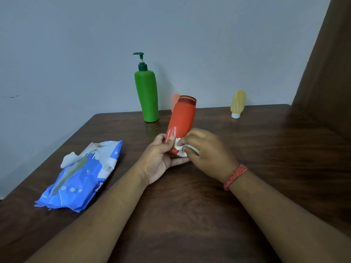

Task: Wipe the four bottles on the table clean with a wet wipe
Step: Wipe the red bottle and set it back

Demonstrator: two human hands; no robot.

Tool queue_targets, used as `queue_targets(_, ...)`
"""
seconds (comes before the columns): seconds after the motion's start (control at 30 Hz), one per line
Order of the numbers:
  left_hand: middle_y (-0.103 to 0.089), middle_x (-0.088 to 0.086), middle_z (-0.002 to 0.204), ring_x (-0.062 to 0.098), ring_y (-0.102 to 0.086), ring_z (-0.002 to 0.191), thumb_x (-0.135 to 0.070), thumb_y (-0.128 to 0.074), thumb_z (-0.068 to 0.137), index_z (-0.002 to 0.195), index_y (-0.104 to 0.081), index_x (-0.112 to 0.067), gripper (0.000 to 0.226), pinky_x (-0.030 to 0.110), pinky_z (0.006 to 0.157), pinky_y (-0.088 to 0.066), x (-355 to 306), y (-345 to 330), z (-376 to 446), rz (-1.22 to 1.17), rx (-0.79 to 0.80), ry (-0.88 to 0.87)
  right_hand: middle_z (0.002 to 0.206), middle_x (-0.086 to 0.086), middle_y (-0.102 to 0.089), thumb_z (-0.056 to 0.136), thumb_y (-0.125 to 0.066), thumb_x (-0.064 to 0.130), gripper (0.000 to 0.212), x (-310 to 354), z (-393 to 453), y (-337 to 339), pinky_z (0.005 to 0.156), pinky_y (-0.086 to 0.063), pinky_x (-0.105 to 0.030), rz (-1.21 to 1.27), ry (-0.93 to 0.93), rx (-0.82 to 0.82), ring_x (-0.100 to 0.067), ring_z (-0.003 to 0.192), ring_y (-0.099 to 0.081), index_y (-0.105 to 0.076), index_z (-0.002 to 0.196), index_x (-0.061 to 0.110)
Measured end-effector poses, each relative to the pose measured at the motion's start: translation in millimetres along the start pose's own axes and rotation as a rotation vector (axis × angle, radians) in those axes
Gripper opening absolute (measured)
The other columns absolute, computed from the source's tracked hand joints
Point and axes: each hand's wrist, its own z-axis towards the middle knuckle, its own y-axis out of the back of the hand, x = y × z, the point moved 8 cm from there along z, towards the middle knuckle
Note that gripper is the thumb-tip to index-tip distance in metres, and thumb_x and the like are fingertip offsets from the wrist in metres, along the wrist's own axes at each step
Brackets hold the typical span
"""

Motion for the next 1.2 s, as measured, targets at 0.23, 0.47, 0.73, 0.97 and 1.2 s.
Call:
queue_targets(0.23,-0.067,0.014,0.104,0.024,-0.062,0.079,-0.026,-0.054,0.101,0.116,-0.039,-0.019,0.022,0.036,0.069,-0.057,7,-9,-1,0.021,0.121,0.031,0.107,-0.001,-0.065,0.09,-0.065,0.012,0.023,-17,2,15,0.084,-0.044,-0.025,-0.099,-0.141,-0.189,-0.018,0.099,-0.06,-0.07,0.112,0.016)
queue_targets(0.47,-0.062,0.013,0.105,0.02,-0.056,0.073,-0.055,-0.036,0.097,0.127,-0.045,-0.018,0.048,0.03,0.063,-0.048,6,-8,2,0.078,0.05,0.039,0.105,-0.002,-0.063,0.091,-0.065,0.01,0.026,-1,6,9,0.082,-0.051,-0.035,-0.154,-0.002,-0.06,-0.02,0.098,-0.058,-0.07,0.117,0.013)
queue_targets(0.73,-0.058,0.018,0.109,0.021,-0.055,0.073,-0.048,-0.028,0.106,0.122,-0.044,-0.018,0.038,0.033,0.064,-0.042,7,-4,6,0.141,0.026,-0.011,0.105,-0.004,-0.059,0.083,-0.067,-0.002,0.04,12,6,-1,0.076,-0.048,-0.029,-0.196,0.073,0.055,-0.02,0.095,-0.055,-0.066,0.121,0.012)
queue_targets(0.97,-0.057,0.018,0.111,0.02,-0.056,0.073,-0.051,-0.032,0.1,0.115,-0.041,-0.016,0.039,0.032,0.063,-0.041,7,-7,4,0.251,0.021,-0.038,0.109,-0.002,-0.052,0.087,-0.06,-0.004,0.048,1,9,5,0.078,-0.047,-0.027,-0.16,-0.033,0.042,-0.013,0.095,-0.047,-0.061,0.13,0.016)
queue_targets(1.2,-0.063,0.014,0.102,0.02,-0.056,0.073,-0.072,-0.025,0.085,0.118,-0.047,-0.015,0.069,0.032,0.064,-0.042,6,-4,6,0.118,-0.029,-0.046,0.107,-0.001,-0.055,0.084,-0.063,-0.005,0.046,13,9,2,0.078,-0.049,-0.027,-0.081,0.014,0.049,-0.015,0.096,-0.052,-0.065,0.125,0.015)
